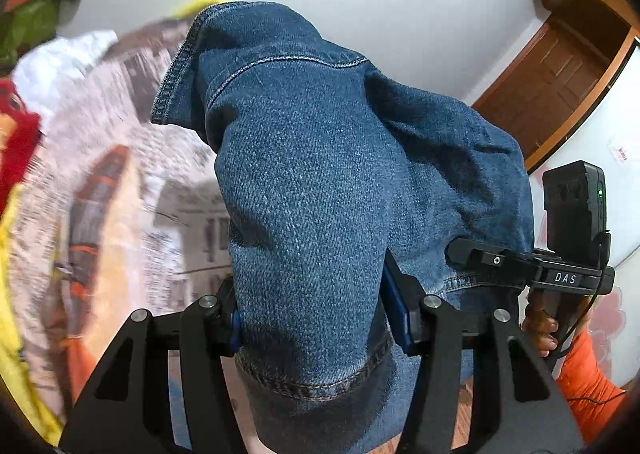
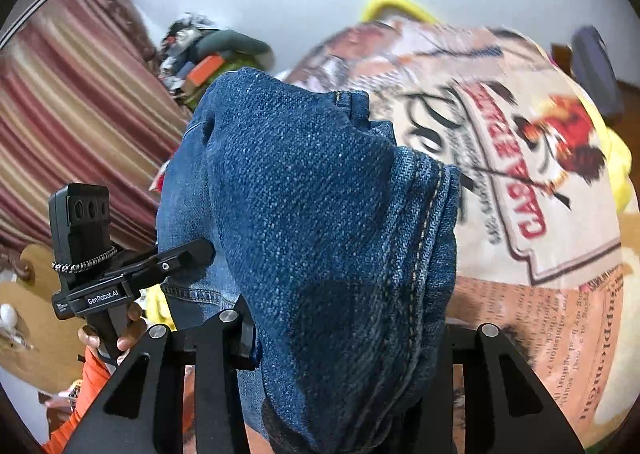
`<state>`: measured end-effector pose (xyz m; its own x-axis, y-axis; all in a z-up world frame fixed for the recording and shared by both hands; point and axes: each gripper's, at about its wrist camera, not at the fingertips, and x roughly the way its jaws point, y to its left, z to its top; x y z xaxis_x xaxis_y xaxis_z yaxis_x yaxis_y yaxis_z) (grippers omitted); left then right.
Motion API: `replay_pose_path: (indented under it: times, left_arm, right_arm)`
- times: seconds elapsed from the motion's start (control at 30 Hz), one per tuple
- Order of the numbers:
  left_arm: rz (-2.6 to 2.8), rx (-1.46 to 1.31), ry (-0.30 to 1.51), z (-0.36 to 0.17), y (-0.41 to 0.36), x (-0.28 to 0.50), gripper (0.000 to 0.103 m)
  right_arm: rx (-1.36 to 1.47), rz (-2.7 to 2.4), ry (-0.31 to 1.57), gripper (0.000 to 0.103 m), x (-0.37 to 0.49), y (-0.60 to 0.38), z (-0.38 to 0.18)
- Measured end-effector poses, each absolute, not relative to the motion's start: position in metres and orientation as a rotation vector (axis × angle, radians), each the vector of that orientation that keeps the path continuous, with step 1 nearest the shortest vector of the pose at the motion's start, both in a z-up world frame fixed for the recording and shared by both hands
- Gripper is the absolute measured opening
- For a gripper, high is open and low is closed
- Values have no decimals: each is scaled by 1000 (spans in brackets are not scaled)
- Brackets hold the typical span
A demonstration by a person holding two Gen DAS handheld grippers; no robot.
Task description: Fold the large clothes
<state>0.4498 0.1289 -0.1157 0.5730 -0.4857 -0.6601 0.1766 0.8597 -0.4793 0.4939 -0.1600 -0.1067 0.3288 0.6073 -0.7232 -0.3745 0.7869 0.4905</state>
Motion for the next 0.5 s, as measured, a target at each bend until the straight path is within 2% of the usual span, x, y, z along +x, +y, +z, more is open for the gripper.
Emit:
replay_pose_path:
  times: [0.27,0.5]
  left_arm:
    - [-319,-390,818,-89,194,399,55]
    - [-226,-439,880,-118,249,371,55]
  right_arm:
    - [217,738,1027,40,465,-83,-77]
    - [207,795,1124,40,453,-14,-111]
